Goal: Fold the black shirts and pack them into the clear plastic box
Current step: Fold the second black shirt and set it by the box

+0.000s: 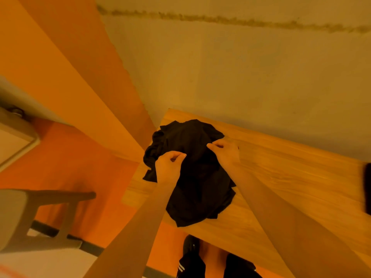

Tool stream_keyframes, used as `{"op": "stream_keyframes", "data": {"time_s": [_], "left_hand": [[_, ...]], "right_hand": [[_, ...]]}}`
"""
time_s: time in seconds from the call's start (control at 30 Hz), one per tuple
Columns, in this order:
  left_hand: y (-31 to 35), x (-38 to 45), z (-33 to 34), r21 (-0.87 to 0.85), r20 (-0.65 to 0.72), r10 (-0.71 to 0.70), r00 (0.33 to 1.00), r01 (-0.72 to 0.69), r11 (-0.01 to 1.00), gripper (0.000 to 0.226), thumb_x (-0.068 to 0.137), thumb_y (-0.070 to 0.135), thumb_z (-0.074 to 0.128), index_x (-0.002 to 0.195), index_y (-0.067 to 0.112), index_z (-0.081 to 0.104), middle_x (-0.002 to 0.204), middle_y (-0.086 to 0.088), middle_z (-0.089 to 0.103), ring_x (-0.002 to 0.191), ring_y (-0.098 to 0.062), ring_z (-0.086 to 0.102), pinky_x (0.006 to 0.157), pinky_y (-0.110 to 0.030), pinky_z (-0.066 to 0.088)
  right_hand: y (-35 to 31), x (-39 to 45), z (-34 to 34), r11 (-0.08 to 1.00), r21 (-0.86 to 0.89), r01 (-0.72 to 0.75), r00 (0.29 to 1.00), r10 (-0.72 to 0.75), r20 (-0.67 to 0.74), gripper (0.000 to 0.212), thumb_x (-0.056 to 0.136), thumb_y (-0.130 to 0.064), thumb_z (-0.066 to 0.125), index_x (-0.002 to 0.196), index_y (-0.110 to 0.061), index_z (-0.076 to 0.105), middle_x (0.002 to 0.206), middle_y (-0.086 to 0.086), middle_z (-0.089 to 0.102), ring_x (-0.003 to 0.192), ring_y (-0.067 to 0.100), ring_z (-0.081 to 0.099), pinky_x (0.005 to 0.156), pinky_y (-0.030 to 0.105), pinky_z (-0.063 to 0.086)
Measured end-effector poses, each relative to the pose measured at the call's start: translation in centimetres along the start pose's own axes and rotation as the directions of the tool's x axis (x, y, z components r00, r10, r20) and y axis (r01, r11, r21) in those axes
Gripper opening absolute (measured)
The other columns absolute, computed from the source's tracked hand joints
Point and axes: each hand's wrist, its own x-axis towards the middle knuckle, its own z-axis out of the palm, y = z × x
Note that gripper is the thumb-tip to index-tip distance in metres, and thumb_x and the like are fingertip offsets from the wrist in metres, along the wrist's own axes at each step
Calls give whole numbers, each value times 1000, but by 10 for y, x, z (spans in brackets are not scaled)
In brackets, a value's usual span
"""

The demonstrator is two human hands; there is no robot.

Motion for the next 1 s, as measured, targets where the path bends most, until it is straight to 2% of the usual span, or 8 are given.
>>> {"op": "stream_keyframes", "data": {"time_s": [0.1,0.2,0.33,0.43,0.57,0.77,0.87,1.0], "left_hand": [[11,2,-11,-20,49,96,994,-95,995,8,87,18,63,90,14,69,90,4,64,88,-10,60,68,-6,40],[46,13,-21,-36,199,241,950,-239,970,24,88,20,61,112,15,62,110,9,57,104,-4,51,74,-4,38],[129,28,-36,-167,538,356,764,-317,934,46,92,18,56,135,21,41,124,13,48,116,1,41,80,1,36],[187,28,-47,-156,683,371,629,-371,916,29,91,16,56,120,18,56,110,2,62,100,-2,59,81,-11,46],[250,18,-66,-210,674,447,588,-428,879,10,88,19,60,90,12,67,87,1,67,78,-3,63,72,-15,49],[345,-7,-96,-404,647,592,480,-443,801,8,91,19,54,91,16,62,87,3,66,83,-8,63,78,-19,50],[394,-18,-111,-330,648,627,433,-582,743,9,89,13,57,80,16,57,80,5,62,75,-3,61,74,-17,48],[444,-26,-128,-115,615,644,454,-757,643,17,85,13,65,73,17,54,74,2,61,65,-7,58,61,-17,46]], "right_hand": [[-15,-2,-17,993,118,-33,999,31,18,23,92,-26,55,104,-10,65,97,1,59,98,19,54,84,26,37],[-36,-9,-39,969,240,58,997,-69,35,17,92,-18,55,77,-17,62,74,-3,55,78,14,51,78,30,39],[-82,-29,-88,903,352,246,944,-305,124,24,94,-4,46,73,-12,56,66,-3,58,66,10,53,72,26,44],[-125,-51,-137,878,287,384,888,-436,145,25,94,-4,45,72,-13,55,61,-7,58,56,3,53,59,18,43],[-165,-72,-204,872,67,485,870,-489,68,26,95,-12,48,71,-19,56,61,-7,56,51,-3,50,53,13,39],[-210,-107,-296,867,-47,497,860,-484,163,6,84,-10,64,81,-15,65,69,-6,68,65,6,64,62,19,50],[-223,-123,-344,878,-185,442,890,-403,215,8,79,-11,69,87,-12,69,80,-1,73,75,13,69,69,25,55],[-227,-139,-405,828,-373,419,907,-401,127,4,83,-15,66,83,-13,70,86,3,70,85,16,65,80,28,50]]}}
